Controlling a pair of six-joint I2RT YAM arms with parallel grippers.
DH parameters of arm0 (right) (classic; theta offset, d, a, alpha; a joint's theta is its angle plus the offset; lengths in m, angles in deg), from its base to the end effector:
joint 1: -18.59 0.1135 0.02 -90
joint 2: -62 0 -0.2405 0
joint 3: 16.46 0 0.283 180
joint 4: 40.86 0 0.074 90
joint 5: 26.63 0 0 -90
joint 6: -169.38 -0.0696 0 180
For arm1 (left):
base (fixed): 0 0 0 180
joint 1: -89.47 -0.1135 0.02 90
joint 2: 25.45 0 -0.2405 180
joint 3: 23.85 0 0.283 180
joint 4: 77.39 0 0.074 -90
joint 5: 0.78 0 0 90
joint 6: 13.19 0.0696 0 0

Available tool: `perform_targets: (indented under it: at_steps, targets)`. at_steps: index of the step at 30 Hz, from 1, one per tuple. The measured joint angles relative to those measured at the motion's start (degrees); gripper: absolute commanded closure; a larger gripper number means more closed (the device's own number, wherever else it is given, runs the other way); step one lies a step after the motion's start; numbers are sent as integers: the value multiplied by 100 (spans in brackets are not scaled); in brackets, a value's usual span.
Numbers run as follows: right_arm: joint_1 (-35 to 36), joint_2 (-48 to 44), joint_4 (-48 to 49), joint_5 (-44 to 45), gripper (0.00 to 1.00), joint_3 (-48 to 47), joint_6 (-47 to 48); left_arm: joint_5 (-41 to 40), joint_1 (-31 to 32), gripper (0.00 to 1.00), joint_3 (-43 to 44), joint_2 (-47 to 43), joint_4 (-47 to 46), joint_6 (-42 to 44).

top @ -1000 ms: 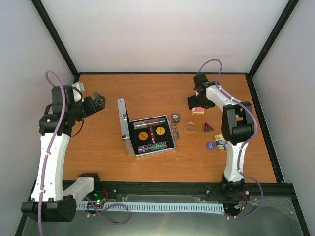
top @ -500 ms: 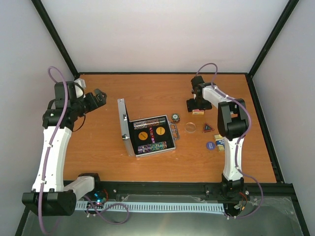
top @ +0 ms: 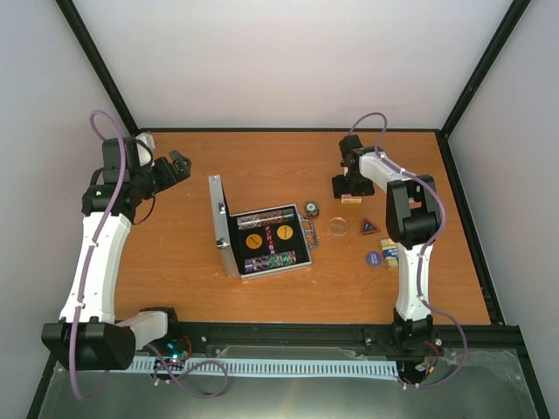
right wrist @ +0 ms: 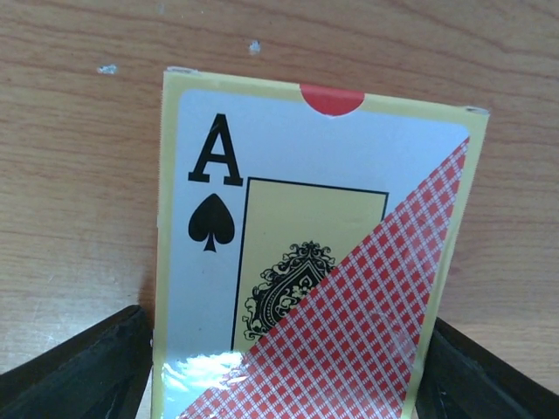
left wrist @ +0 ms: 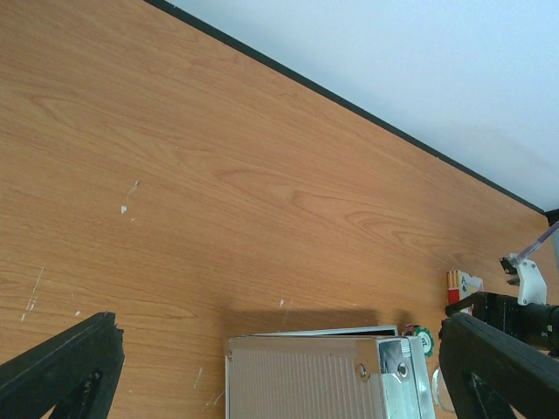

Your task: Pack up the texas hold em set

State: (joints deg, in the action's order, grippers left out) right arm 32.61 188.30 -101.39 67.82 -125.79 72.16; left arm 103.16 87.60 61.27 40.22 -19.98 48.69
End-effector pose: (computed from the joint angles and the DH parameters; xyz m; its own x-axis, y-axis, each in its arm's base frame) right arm 0.4516 0.1072 0.0847 -0.9680 -0.1126 -0.2242 -0.1044 0.9934 -0.0479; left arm 0.2998 -0.0070 0.3398 -0.6168 -0.4778 -0.6255 -0.1503 0.8515 -0.5023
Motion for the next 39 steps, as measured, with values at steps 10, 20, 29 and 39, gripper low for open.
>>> perform_targets:
  at_steps: [10, 20, 29, 39]
  targets:
    - [-210, -13, 92, -361, 28, 92, -212, 85, 0, 0, 4, 114, -166, 0]
    - [-313, -83, 170, -557, 39, 168, -306, 61, 0, 0, 2, 122, -330, 33]
    - [-326, -612, 44, -649, 42, 852, -278, 76, 0, 0, -122, 50, -426, 74]
    - [-201, -2205, -393, -1036, 43, 1939, -525, 221, 0, 0, -216, 52, -568, 205]
